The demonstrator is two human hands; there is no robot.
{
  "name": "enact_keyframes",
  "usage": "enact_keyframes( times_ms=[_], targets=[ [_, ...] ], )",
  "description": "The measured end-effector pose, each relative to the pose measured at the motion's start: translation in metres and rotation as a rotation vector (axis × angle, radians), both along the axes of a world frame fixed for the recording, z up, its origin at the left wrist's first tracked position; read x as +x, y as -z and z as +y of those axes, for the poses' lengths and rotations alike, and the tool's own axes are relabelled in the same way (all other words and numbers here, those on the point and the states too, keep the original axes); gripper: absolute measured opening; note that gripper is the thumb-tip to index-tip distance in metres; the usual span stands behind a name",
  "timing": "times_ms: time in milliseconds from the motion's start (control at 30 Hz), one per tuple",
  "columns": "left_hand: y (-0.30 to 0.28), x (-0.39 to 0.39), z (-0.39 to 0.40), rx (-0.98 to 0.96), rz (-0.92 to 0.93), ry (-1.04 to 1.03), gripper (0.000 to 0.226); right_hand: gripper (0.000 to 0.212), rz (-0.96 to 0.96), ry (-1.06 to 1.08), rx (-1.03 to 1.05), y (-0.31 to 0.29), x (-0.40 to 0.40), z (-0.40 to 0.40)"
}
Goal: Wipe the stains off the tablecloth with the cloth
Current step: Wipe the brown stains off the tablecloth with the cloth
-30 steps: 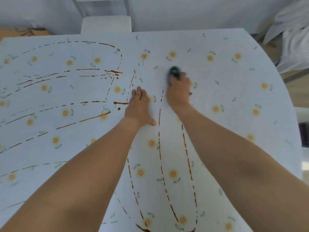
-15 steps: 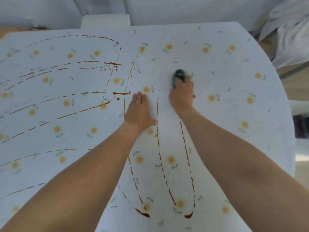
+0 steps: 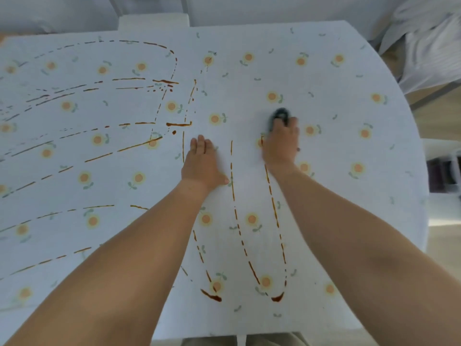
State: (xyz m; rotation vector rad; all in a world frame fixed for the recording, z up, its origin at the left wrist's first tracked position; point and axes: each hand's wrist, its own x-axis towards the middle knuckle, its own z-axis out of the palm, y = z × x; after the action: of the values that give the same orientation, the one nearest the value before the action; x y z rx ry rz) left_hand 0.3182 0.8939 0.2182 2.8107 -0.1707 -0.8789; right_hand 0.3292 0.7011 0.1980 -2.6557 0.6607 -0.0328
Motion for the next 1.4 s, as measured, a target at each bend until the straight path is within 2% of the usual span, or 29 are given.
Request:
enact_keyframes(
  times_ms=[133,167,200,267,367,433,467,533,633,700,733,800,900,967,1067,1167,1233,1267,1333,1400],
  targets=[
    [0.001,-0.026,0.005,0.051,-0.006,0.064,0.143,0.041,0.070,-0.679,0.051,0.000,-0.021,0.063],
    [0.001,-0.029,0.007,0.038,0.002,0.054,0.146,0.039,0.085,-0.796,0.040,0.002,-0.025,0.057],
    [0.001,-0.031,0.008,0.018,0.002,0.031,0.148,0.038,0.076,-0.826,0.023,0.003,-0.026,0.042],
    [0.002,-0.030,0.007,-0.016,-0.001,-0.010,0.149,0.037,0.050,-0.660,0.000,0.006,-0.032,0.001],
    [0.001,-0.034,0.002,0.011,0.009,-0.023,0.144,0.038,0.037,-0.136,0.003,0.005,-0.049,-0.058],
    [0.001,-0.046,-0.002,0.044,-0.015,-0.001,0.136,0.040,0.049,0.079,-0.026,0.003,-0.053,-0.053],
    [0.000,-0.058,-0.003,0.044,-0.015,-0.004,0.135,0.042,0.045,0.085,-0.029,0.005,-0.054,-0.038],
    [0.001,-0.082,0.000,0.038,0.002,-0.018,0.140,0.045,0.018,-0.050,0.020,0.007,-0.058,0.006],
    [0.001,-0.103,0.007,0.082,0.026,0.017,0.146,0.043,0.044,-0.478,0.079,0.007,-0.080,0.057],
    [0.001,-0.102,0.006,0.073,0.020,0.005,0.147,0.044,0.039,-0.747,0.050,0.008,-0.093,0.051],
    [0.000,-0.101,0.005,0.062,0.026,-0.004,0.148,0.045,0.019,-0.804,0.015,0.009,-0.096,0.037],
    [0.000,-0.101,0.002,0.055,0.030,-0.031,0.150,0.043,-0.023,-0.676,-0.064,0.015,-0.098,-0.002],
    [-0.001,-0.102,0.000,0.054,0.024,-0.049,0.150,0.041,-0.036,-0.064,0.015,0.014,-0.105,-0.061],
    [-0.002,-0.103,0.002,0.047,0.029,-0.038,0.147,0.044,0.015,0.149,0.029,0.009,-0.112,-0.056],
    [-0.001,-0.118,0.004,0.059,0.014,-0.035,0.136,0.051,-0.006,0.073,0.082,0.005,-0.116,0.002],
    [0.002,-0.150,0.009,0.071,0.006,0.011,0.136,0.048,0.007,-0.341,0.141,0.004,-0.129,0.075],
    [0.003,-0.163,0.011,0.085,-0.020,0.013,0.139,0.043,0.077,-0.618,0.133,0.004,-0.140,0.095],
    [0.003,-0.165,0.013,0.073,-0.017,0.011,0.140,0.044,0.090,-0.682,0.115,0.004,-0.146,0.090],
    [0.004,-0.165,0.014,0.041,-0.015,0.000,0.139,0.049,0.068,-0.673,0.044,0.007,-0.154,0.058],
    [0.004,-0.165,0.013,0.009,-0.019,-0.008,0.139,0.047,0.009,-0.501,-0.028,0.012,-0.164,0.009]
  ],
)
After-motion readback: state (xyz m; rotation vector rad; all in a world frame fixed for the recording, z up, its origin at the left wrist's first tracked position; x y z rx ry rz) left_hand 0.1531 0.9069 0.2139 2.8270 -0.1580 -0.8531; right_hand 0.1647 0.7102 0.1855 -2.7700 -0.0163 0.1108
